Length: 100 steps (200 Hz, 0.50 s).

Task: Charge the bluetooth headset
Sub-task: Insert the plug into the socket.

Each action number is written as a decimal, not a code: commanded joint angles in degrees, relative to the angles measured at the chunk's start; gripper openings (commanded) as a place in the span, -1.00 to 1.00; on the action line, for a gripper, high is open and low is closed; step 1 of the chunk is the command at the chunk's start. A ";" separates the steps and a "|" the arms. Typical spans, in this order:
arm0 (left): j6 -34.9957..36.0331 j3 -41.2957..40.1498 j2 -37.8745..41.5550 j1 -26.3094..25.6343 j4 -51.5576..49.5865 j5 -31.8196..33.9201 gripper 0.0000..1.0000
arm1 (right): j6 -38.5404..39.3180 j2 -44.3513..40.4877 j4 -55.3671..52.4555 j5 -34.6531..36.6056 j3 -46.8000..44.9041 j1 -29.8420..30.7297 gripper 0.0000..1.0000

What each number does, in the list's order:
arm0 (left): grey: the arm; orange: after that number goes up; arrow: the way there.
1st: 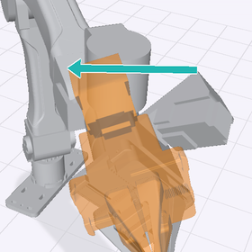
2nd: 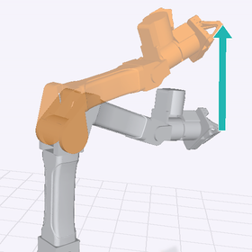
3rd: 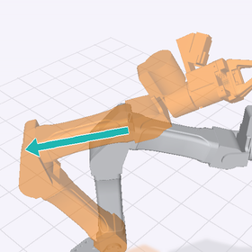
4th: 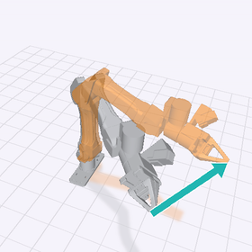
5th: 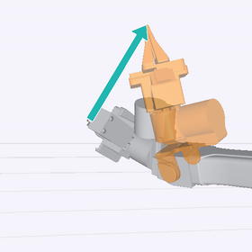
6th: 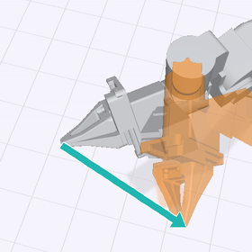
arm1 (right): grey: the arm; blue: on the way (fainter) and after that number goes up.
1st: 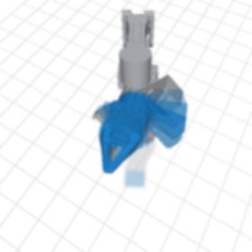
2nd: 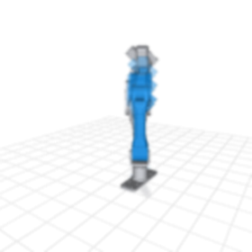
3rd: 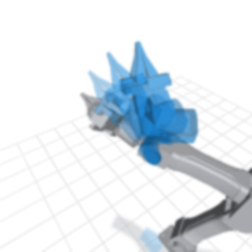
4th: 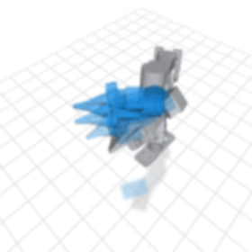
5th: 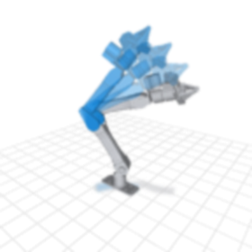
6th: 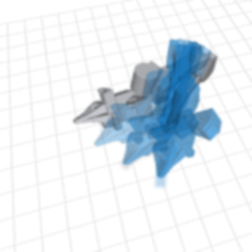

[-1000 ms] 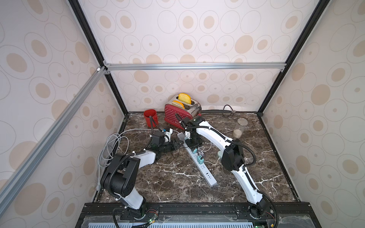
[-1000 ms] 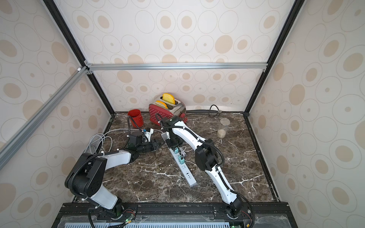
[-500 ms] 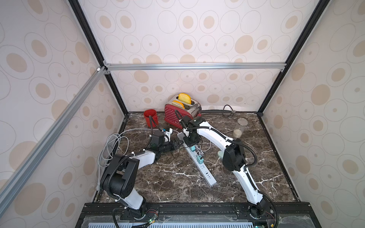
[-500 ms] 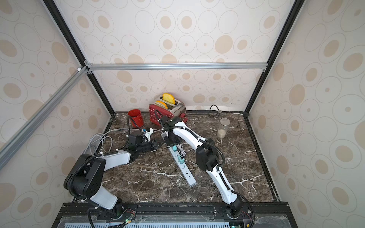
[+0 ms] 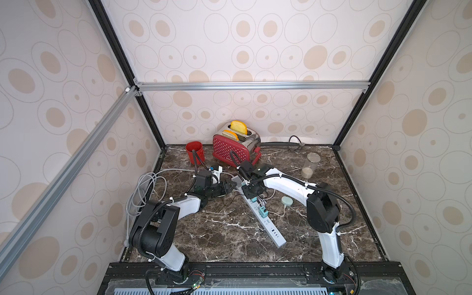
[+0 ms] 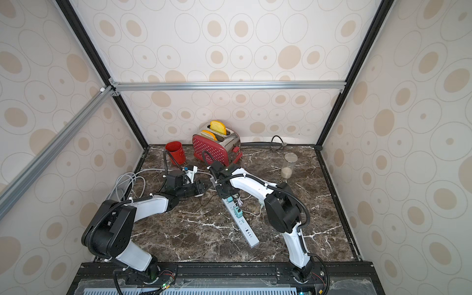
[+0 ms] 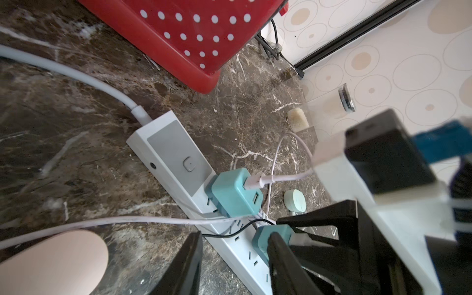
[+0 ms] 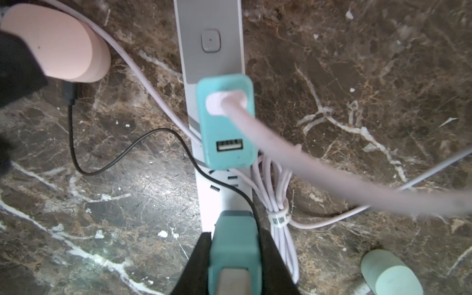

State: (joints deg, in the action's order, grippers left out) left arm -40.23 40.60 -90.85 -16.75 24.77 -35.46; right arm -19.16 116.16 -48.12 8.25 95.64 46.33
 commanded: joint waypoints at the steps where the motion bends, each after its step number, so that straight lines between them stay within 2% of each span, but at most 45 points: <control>1: 0.28 -0.58 1.64 0.46 1.58 0.66 -0.13 | -3.58 -2.94 5.68 3.73 -8.50 1.64 -0.93; 42: 0.70 -0.46 2.10 0.43 0.99 1.57 -0.14 | -4.79 -9.73 17.27 5.15 -20.42 2.01 -1.00; 100: 1.66 -0.44 2.32 0.49 0.03 2.54 -0.15 | 1.15 -8.75 18.08 -0.06 -22.74 -0.33 -1.00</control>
State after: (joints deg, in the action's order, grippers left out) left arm -40.16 40.27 -90.50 -16.73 24.71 -33.98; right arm -19.66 105.75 -27.92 11.05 76.23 47.27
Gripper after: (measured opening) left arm 0.427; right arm 0.272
